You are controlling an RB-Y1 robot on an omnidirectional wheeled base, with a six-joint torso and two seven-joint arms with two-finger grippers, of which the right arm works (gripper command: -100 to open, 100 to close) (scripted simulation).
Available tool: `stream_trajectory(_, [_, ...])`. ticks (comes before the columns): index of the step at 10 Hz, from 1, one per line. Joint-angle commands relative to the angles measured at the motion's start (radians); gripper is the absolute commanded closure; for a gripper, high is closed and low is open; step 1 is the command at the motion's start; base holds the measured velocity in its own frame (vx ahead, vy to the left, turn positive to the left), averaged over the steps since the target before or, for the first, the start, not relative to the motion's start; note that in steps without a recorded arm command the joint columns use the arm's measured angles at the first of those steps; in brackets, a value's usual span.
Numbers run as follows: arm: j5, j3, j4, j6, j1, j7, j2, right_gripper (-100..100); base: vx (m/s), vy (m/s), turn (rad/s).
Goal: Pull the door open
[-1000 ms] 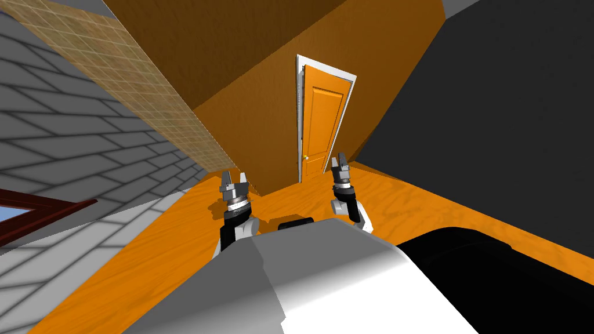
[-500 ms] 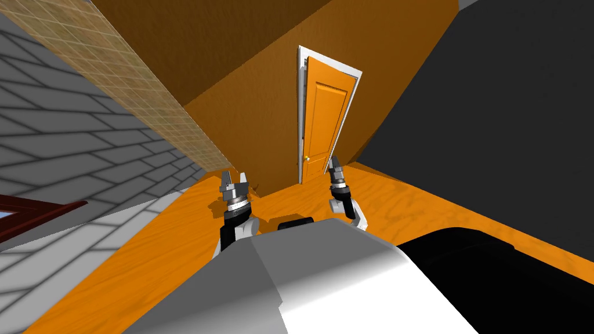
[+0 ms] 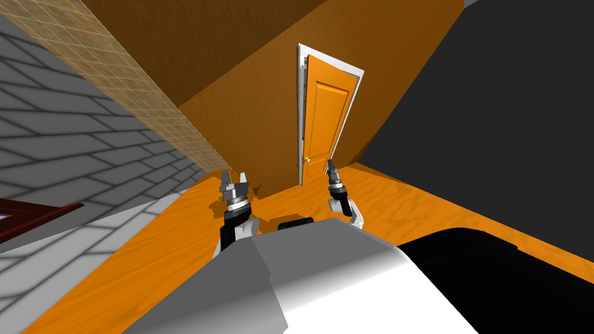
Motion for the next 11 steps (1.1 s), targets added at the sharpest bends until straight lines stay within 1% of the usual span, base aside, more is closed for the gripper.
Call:
stream_trajectory(1, [0.009, 0.0, 0.038, -0.012, -0.008, 0.029, -0.002, -100, 0.101, -0.024, 0.01])
stream_trajectory(5, [0.028, -0.007, 0.141, -0.037, -0.04, 0.095, -0.013, -100, 0.091, -0.033, 0.013])
stream_trajectory(11, [0.06, -0.018, 0.309, -0.077, -0.094, 0.207, -0.028, -100, 0.099, -0.03, 0.014])
